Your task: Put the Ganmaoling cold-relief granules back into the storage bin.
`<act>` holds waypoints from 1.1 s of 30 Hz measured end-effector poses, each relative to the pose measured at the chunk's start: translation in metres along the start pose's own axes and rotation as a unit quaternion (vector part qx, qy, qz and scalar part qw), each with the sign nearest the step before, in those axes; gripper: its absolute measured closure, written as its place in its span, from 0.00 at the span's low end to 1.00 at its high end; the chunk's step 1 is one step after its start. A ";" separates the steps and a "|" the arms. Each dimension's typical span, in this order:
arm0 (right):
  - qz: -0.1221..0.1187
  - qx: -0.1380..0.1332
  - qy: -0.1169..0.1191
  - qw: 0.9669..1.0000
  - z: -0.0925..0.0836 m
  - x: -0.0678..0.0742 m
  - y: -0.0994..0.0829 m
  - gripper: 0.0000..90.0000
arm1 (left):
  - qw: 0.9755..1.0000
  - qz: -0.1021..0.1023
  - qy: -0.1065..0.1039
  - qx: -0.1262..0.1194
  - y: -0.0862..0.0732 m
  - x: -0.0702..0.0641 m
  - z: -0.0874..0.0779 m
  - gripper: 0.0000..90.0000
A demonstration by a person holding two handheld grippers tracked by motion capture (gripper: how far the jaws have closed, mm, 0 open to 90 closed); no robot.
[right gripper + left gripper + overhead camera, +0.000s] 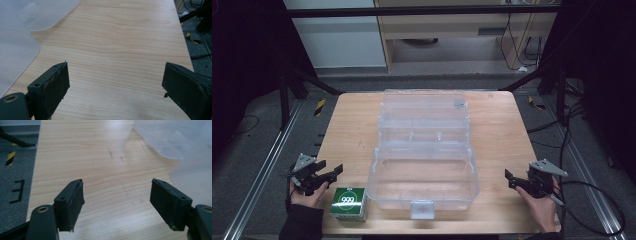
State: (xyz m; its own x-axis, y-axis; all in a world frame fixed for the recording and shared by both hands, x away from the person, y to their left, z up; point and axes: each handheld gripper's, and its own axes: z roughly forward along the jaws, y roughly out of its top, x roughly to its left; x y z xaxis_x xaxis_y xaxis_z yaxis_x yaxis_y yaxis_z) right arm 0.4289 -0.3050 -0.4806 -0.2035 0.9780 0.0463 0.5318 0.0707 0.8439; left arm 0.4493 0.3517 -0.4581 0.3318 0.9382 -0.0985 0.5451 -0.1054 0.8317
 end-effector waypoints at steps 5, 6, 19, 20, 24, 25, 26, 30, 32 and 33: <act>0.007 -0.004 -0.008 1.000 -0.003 -0.002 -0.001 0.09 | 1.000 0.021 -0.023 -0.006 0.011 -0.008 -0.008 0.31; 0.005 -0.002 -0.008 1.000 -0.003 -0.001 -0.002 0.09 | 0.999 0.024 -0.028 -0.008 0.013 -0.009 -0.010 0.31; -0.009 0.004 -0.013 1.000 -0.001 0.002 -0.003 0.08 | 0.995 0.062 -0.082 0.000 0.032 -0.010 -0.026 0.31; -0.009 0.004 -0.013 1.000 -0.001 0.002 -0.003 0.08 | 0.994 0.065 -0.085 0.002 0.034 -0.009 -0.027 0.31; -0.012 0.008 -0.011 1.000 0.000 0.003 -0.003 0.08 | 0.991 0.087 -0.106 0.010 0.043 -0.007 -0.034 0.30; -0.013 0.008 -0.010 1.000 0.000 0.002 -0.003 0.08 | 0.989 0.093 -0.112 0.013 0.045 -0.007 -0.035 0.30; -0.014 0.008 -0.011 1.000 0.000 0.002 -0.003 0.08 | 0.988 0.099 -0.119 0.016 0.047 -0.006 -0.037 0.30; -0.015 0.012 -0.010 1.000 0.001 0.002 -0.003 0.07 | 0.983 0.121 -0.138 0.025 0.055 -0.007 -0.043 0.28; -0.017 0.012 -0.009 1.000 0.001 0.002 -0.003 0.07 | 0.979 0.137 -0.150 0.031 0.059 -0.008 -0.046 0.27; -0.017 0.012 -0.009 1.000 0.001 0.002 -0.003 0.07 | 0.977 0.147 -0.152 0.035 0.061 -0.009 -0.047 0.27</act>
State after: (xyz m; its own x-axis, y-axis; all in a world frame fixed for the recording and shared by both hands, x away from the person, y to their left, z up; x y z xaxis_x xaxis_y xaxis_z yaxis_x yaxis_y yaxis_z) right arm 0.4280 -0.3026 -0.4836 -0.2082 0.9781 0.0076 0.5447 0.1095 0.8315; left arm 0.4428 0.3520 -0.3809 0.6892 0.7241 -0.0270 0.4392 -0.3878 0.8103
